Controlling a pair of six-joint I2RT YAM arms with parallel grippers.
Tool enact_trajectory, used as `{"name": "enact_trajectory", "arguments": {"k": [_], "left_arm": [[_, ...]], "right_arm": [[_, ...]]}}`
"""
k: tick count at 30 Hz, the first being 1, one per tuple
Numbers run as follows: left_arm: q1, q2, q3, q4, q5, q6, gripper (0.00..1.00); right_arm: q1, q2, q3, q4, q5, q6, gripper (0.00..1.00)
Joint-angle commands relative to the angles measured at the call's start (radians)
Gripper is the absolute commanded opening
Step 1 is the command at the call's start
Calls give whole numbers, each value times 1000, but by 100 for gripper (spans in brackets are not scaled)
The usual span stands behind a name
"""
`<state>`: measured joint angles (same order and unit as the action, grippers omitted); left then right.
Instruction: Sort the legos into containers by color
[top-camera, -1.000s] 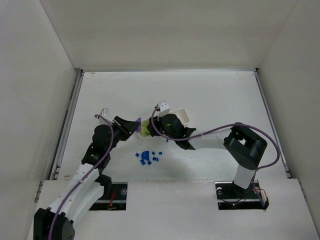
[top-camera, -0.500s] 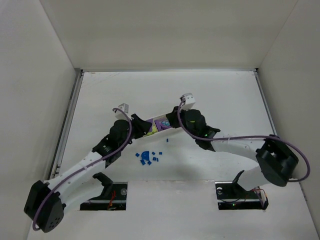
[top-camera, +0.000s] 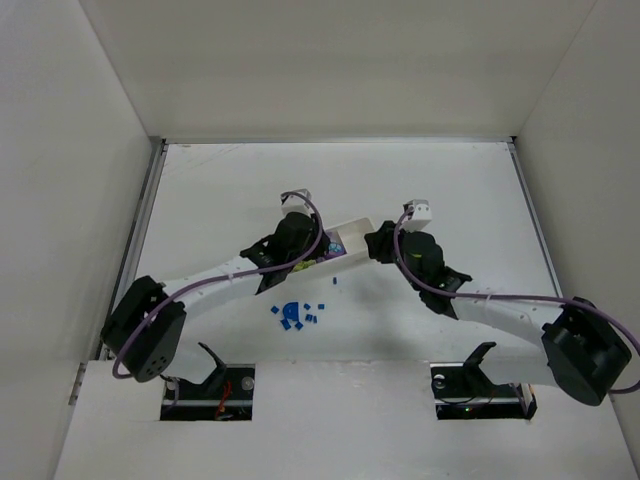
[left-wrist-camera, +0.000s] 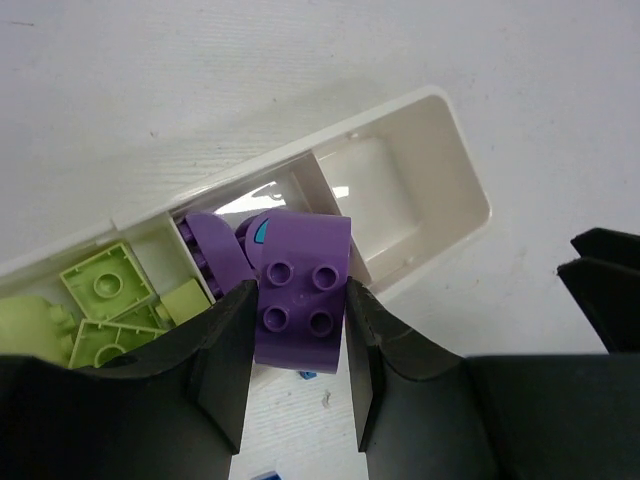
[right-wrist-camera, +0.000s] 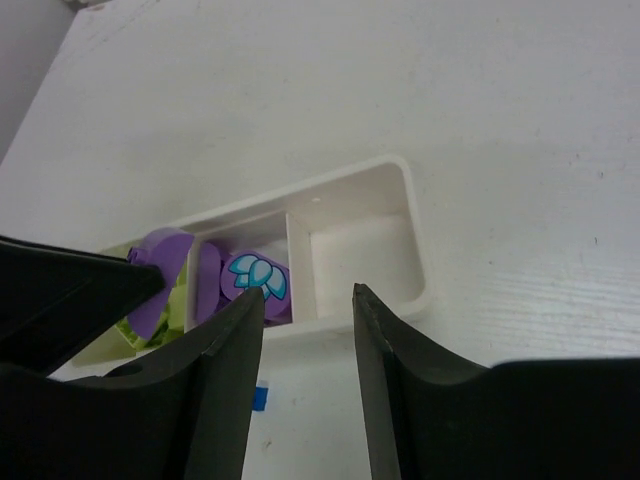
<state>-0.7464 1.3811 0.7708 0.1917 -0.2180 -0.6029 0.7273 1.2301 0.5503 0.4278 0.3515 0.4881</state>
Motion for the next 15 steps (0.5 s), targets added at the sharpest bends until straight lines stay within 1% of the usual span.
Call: {"name": "enact_trajectory", "arguments": {"k": [1,11,15], "left_arm": [[-9,42,77,20,-15,80,13],[0,171,174,-40,103,170,18],[3,193,199,-75,97,184,21]], "right_arm": [[-3,-32,-18,92,27,24,48],[-6,-61,-43,112,30,40,55],[-7,-73,-46,112,30,40,58]]}}
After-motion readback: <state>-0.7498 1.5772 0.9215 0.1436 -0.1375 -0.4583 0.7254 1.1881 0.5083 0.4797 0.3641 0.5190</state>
